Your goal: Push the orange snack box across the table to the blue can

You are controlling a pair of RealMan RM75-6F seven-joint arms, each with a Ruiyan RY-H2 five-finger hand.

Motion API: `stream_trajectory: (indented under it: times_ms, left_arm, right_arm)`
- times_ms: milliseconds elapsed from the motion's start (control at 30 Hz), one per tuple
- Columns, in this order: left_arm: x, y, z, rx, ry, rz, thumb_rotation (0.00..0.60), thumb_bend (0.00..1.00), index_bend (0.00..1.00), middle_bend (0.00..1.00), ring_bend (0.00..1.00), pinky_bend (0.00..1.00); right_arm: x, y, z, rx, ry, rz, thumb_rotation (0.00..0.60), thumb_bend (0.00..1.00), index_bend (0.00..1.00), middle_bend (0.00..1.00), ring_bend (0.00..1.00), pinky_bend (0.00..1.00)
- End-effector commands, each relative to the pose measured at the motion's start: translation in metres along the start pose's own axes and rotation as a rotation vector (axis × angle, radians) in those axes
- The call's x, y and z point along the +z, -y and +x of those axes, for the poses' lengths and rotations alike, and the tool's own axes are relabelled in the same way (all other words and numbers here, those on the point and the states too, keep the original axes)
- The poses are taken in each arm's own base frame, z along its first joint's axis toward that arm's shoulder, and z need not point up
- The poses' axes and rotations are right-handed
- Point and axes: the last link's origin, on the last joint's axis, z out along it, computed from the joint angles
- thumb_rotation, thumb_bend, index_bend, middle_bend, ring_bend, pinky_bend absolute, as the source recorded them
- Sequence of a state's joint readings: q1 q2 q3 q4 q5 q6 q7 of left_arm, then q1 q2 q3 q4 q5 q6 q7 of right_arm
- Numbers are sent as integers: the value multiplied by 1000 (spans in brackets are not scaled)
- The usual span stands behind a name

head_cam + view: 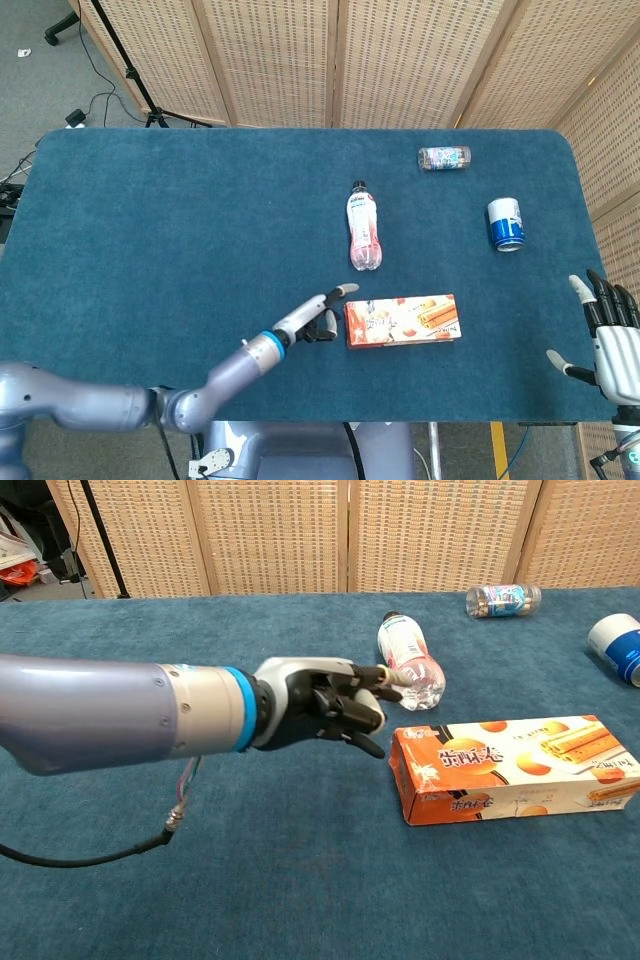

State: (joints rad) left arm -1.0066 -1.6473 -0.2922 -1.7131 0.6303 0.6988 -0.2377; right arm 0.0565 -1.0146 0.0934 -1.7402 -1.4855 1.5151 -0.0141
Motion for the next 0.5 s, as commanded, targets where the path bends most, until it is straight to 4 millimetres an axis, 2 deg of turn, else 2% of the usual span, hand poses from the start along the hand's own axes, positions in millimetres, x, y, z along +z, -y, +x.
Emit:
stream_trajectory:
  times_ms: [33,67,133,167,200,233,267,333,367,500]
  left_arm:
    - [-32,-2,30,48,-66,-58,600,1000,0,0,10,69]
    - [-37,-2,34,63,-78,-65,600,996,0,0,0,12]
    - [-55,0,53,142,-151,-97,600,888,0,0,0,0]
    - [-63,2,59,174,-176,-107,600,739,0,0,0,0]
    - [-71,3,67,216,-204,-114,600,539,0,0,0,0]
    - [-80,5,73,260,-229,-116,600,409,0,0,0,0]
    - [-87,7,80,302,-254,-114,600,230,0,0,0,0]
    - [-101,10,94,373,-315,-107,600,45,0,0,0,0]
    - [-107,11,100,397,-343,-103,600,5,0,0,0,0]
    - [-130,17,123,490,-456,-89,600,0,0,0,0,0]
  right_arm:
    - [0,1,-1,-3,1,2,600,0,0,0,0,0]
    - [0,1,-1,-4,1,2,600,0,0,0,0,0]
    - [0,2,-2,-8,2,4,600,0,0,0,0,0]
    - [0,3,-3,-11,3,5,600,0,0,0,0,0]
    - [0,3,-3,-14,3,5,600,0,0,0,0,0]
    - [0,4,-4,-17,4,6,600,0,0,0,0,0]
    - [0,5,-5,-19,6,7,600,0,0,0,0,0]
    - [0,6,-6,-26,9,10,600,0,0,0,0,0]
    - [-1,6,-7,-28,10,11,600,0,0,0,0,0]
    - [-1,8,-9,-35,12,14,600,0,0,0,0,0]
